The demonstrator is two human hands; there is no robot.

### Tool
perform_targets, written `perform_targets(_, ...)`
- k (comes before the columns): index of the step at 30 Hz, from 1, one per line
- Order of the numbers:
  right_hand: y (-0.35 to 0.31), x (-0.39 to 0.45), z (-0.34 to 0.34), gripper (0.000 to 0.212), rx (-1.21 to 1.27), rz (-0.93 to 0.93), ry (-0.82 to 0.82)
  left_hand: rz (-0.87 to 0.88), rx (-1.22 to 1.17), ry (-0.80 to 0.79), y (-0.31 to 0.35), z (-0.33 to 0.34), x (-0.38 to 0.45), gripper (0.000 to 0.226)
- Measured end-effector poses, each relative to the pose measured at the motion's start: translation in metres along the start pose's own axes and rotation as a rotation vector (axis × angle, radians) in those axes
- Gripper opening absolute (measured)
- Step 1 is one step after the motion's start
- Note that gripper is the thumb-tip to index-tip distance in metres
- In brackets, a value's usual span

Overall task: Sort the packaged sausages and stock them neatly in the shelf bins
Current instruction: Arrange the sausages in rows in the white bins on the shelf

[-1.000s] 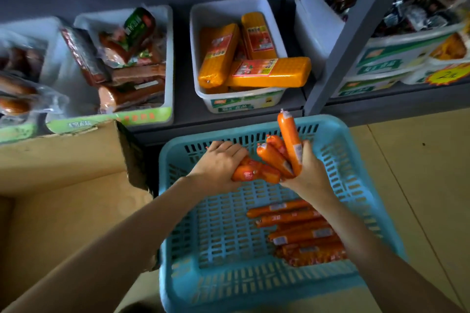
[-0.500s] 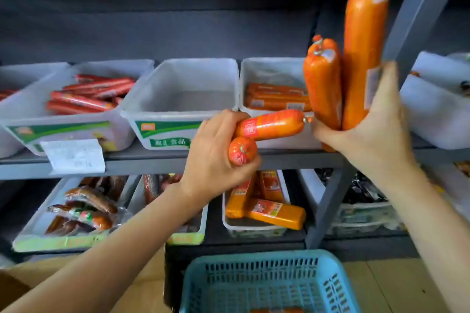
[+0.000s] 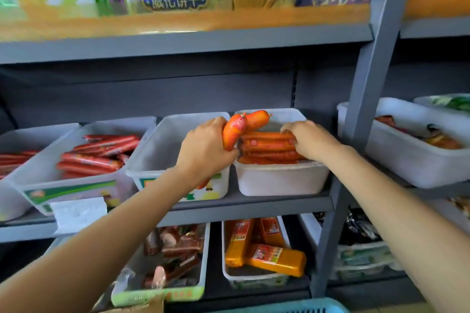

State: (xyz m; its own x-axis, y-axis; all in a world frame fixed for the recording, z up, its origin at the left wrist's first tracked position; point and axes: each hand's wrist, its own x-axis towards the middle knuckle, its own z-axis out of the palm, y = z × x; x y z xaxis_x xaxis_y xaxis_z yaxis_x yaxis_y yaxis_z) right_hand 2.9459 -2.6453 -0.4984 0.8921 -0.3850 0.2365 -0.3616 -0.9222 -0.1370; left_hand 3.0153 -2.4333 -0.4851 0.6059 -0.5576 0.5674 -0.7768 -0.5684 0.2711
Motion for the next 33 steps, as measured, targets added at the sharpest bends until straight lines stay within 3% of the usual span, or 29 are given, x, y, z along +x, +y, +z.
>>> perform_targets(4,0.011,-0.025,-0.006,0.043,0.176,0.065,0.086,0.052,0.06,-0.095,0.022,0.009,0.022,0.036)
perform_targets(9,0.014,-0.041,-0.016,0.041,0.319,0.154,0.329,0.152,0.165,-0.162,0.054,0.035,0.065,0.045)
perform_targets(11,0.012,-0.044,-0.022,0.043,0.366,0.144,0.382,0.157,0.169,-0.342,0.061,0.047,0.078,0.06)
perform_targets(14,0.016,-0.047,-0.02,0.051,0.342,0.159,0.221,0.175,0.196,-0.761,0.053,0.06,0.078,0.075)
perform_targets(16,0.02,-0.048,-0.011,0.051,0.288,0.101,0.026,0.238,0.15,-0.835,0.036,0.062,0.072,0.07)
perform_targets(20,0.015,-0.039,-0.007,0.043,0.286,-0.047,-0.074,0.214,0.261,-0.734,0.007,0.055,0.064,0.053)
perform_targets(24,0.003,-0.011,-0.007,0.051,0.179,-0.101,-0.242,0.034,0.37,-0.562,-0.008,0.054,0.058,0.036)
perform_targets(27,0.001,0.013,0.001,0.064,0.045,-0.102,-0.394,-0.012,0.232,-0.569,-0.004,0.049,0.048,0.038)
perform_targets(33,-0.001,0.042,0.01,0.078,-0.119,-0.073,-0.488,0.017,0.242,-0.68,-0.01,0.046,0.04,0.041)
